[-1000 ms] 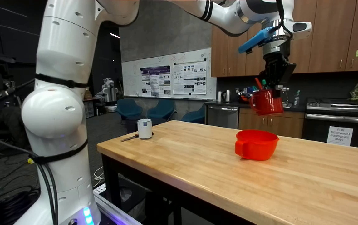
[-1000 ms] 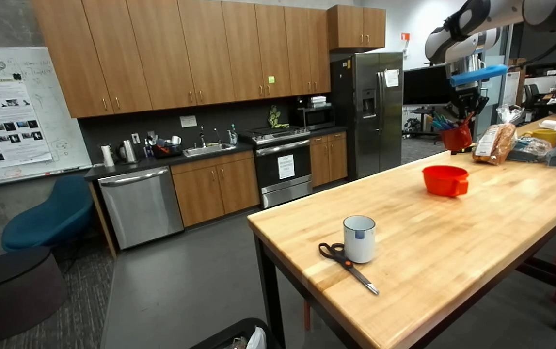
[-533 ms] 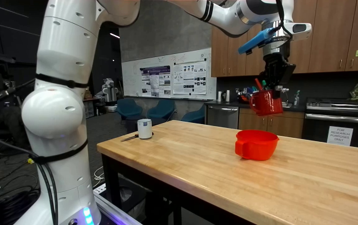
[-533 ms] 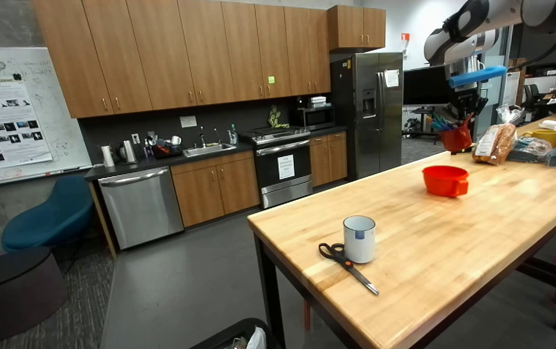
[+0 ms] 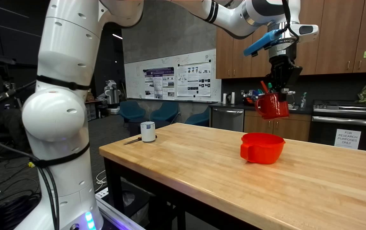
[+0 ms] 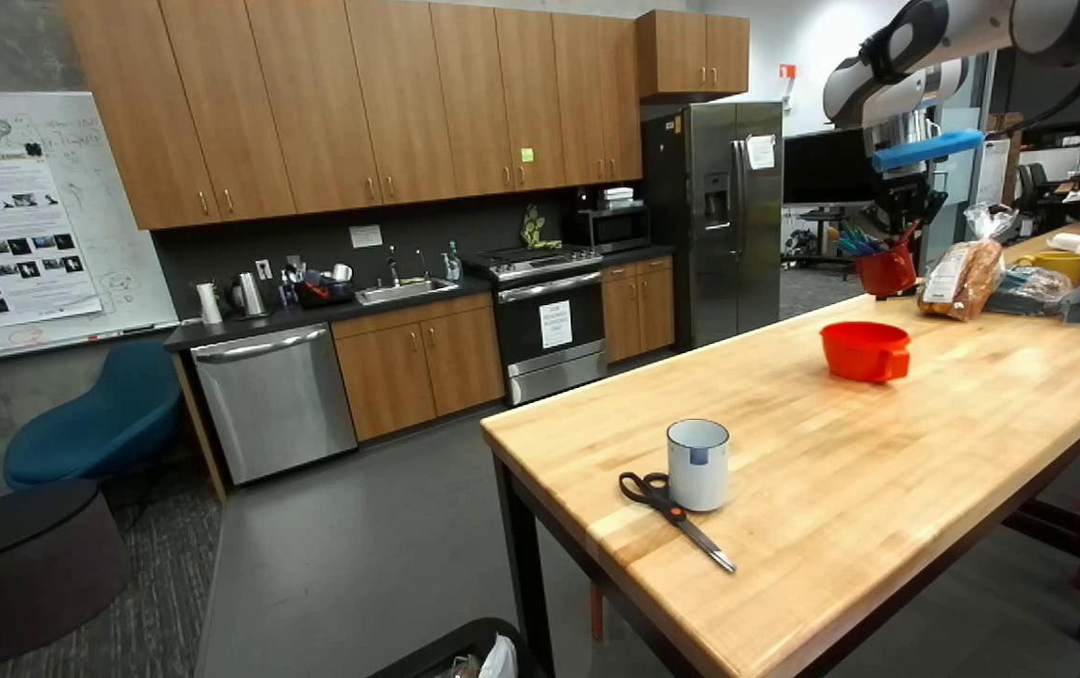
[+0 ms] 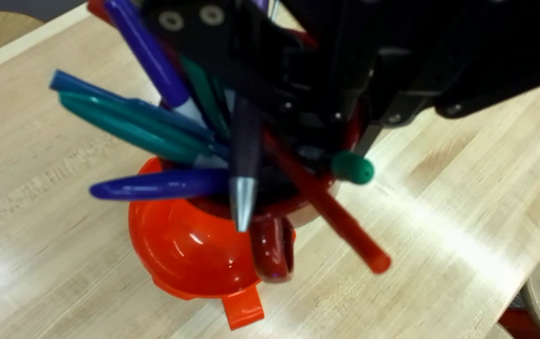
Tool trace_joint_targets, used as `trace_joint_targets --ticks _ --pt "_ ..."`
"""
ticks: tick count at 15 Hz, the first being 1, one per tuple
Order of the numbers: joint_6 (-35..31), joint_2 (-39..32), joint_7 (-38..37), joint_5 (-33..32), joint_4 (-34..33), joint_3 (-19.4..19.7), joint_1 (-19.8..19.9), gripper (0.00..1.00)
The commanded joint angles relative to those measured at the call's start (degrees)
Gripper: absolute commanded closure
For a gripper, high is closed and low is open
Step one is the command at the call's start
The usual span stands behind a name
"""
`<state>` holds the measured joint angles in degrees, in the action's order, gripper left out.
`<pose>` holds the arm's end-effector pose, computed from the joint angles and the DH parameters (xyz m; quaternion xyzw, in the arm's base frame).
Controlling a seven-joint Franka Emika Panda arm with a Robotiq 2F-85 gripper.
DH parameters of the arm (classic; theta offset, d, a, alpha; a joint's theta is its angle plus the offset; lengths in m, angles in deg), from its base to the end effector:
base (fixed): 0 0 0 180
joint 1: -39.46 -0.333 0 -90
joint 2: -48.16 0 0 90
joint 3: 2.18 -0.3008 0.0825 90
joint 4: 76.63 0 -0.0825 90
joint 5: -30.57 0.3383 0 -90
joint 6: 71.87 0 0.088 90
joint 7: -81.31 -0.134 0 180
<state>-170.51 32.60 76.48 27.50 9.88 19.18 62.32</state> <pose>0.4304 -0.3971 0.4821 0.9110 -0.4049 -0.0449 0.0640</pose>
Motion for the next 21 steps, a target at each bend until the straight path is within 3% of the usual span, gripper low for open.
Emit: trace_joint_targets --ticks 1,11,12,21 --pt "0.3 -0.2 0.0 0.0 -0.5 -0.4 0.4 0.91" --pt "0.3 -0.2 0.0 0.0 -0.5 -0.4 0.4 0.91" --pt "0.3 -0.2 0.0 0.0 -0.5 -0.4 0.4 0.98" --pt "-9.2 -1.1 -3.9 -6.6 1.5 1.1 0.0 0.98"
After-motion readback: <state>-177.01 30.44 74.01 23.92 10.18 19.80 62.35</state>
